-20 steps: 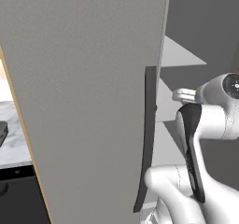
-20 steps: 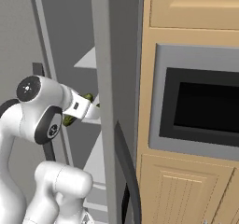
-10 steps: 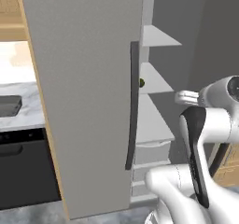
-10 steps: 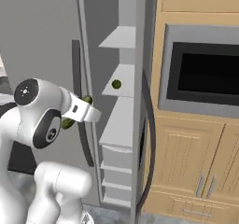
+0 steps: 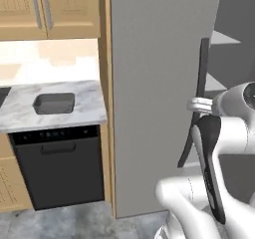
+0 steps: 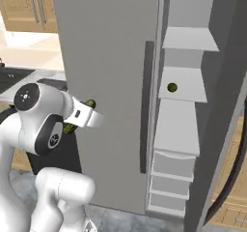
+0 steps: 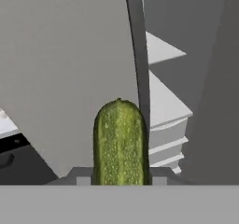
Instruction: Take the lime and squash out of the freezer and place them in the tupperware container on the counter. Then put the tupperware containing the vegetables back in the freezer.
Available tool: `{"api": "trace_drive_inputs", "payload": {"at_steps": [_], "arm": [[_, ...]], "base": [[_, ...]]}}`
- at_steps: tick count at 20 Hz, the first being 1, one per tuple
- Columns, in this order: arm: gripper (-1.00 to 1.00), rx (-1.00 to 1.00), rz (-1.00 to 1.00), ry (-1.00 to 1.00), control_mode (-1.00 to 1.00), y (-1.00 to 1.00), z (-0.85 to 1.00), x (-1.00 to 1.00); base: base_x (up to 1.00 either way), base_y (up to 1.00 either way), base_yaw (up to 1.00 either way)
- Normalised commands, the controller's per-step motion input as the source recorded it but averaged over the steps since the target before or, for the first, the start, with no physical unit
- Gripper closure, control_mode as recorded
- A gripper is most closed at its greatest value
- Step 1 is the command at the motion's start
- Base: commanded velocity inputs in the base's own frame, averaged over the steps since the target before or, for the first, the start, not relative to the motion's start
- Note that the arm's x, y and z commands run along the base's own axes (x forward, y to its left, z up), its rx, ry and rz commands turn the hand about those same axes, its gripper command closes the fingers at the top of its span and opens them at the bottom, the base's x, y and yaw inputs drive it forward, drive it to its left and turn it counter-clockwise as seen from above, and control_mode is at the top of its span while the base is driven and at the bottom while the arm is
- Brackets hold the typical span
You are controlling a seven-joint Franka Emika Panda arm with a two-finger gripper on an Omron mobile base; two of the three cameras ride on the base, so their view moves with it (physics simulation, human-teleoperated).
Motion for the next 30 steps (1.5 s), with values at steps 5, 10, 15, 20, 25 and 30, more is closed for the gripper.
{"api": "trace_drive_inputs", "payload": {"at_steps": [5,10,15,20,25,30], "arm": [[1.00,0.00,0.00,0.00,1.00,0.00,0.00,0.00],[1.00,0.00,0.00,0.00,1.00,0.00,0.00,0.00],[1.00,0.00,0.00,0.00,1.00,0.00,0.00,0.00],[1.00,0.00,0.00,0.00,1.00,0.00,0.00,0.00],[1.00,0.00,0.00,0.00,1.00,0.00,0.00,0.00],[1.00,0.00,0.00,0.07,-1.00,0.00,-0.19,0.52]], "base": [[0.17,1.00,0.00],[0.47,1.00,0.00],[0.62,0.93,0.00],[0.76,0.60,0.00],[0.83,0.23,0.00],[0.38,0.03,0.00]]}}
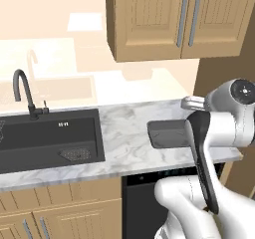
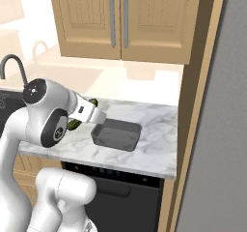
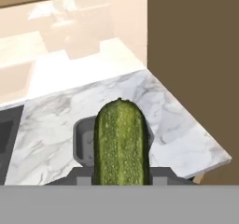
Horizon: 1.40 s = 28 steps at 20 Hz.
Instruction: Take the lime and squash out of the freezer and place them in the tupperware container on the counter. Then put the tupperware containing the vegetables back in the freezer.
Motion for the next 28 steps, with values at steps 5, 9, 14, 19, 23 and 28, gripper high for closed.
{"api": "trace_drive_inputs", "payload": {"at_steps": [5,9,14,19,23,28], "arm": [[1.00,0.00,0.00,0.10,-1.00,0.03,-0.78,0.98],[1.00,0.00,0.00,0.14,-1.00,0.13,-0.93,0.91],[1.00,0.03,-0.06,0.14,-1.00,0.03,-0.65,0.79],[1.00,0.09,-0.13,0.12,-1.00,0.00,-0.46,0.46],[1.00,0.11,-0.20,0.08,-1.00,0.00,-0.22,0.25],[1.00,0.11,-0.19,0.10,-1.00,-0.02,-0.34,0.27]], "base": [[0.00,0.00,0.00],[0.00,0.00,0.00],[0.00,0.00,0.00],[0.00,0.00,0.00],[0.00,0.00,0.00],[0.00,0.00,0.00]]}}
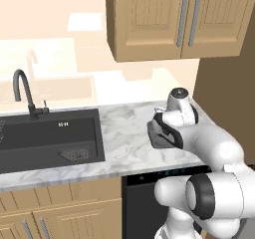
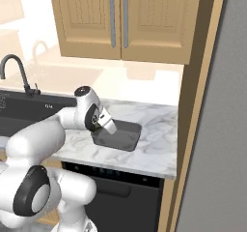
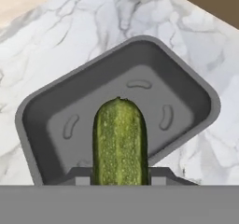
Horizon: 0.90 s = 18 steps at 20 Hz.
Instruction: Take the lime and squash out of the freezer and place them in the tupperware container on the counter. Then put the tupperware containing the vegetables back in the freezer.
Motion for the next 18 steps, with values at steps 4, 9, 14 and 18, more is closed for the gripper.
{"api": "trace_drive_inputs", "payload": {"at_steps": [4,9,14,18], "arm": [[1.00,0.03,-0.08,-0.01,-1.00,-0.14,-0.53,0.23],[1.00,0.00,0.00,-0.09,-1.00,-0.04,-0.49,0.37],[1.00,0.00,0.00,-0.01,-1.00,-0.05,-0.32,0.41],[1.00,0.00,0.00,0.00,-1.00,0.00,-0.12,0.41]], "base": [[0.00,0.00,0.00],[0.00,0.00,0.00],[0.00,0.00,0.00],[0.00,0.00,0.00]]}}
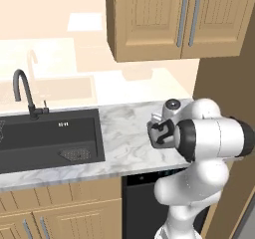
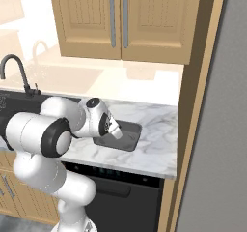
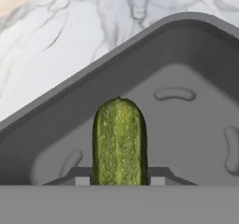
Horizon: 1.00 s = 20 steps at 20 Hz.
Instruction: Take the lime and squash out of the freezer and place them in the tupperware container on the counter. Then put the tupperware containing the vegetables back in the freezer.
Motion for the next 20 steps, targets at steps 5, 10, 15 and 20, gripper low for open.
{"api": "trace_drive_inputs", "payload": {"at_steps": [5,10,15,20], "arm": [[-1.00,0.00,0.00,0.00,-1.00,0.00,-0.05,0.27],[-1.00,0.00,0.00,0.00,-1.00,-0.02,0.00,0.06],[-1.00,0.00,0.00,0.00,-1.00,-0.05,0.02,0.00],[-1.00,0.00,0.00,-0.09,-1.00,-0.01,0.44,-0.33]], "base": [[0.00,0.00,0.00],[0.00,0.00,0.00],[0.00,0.00,0.00],[0.00,0.00,0.00]]}}
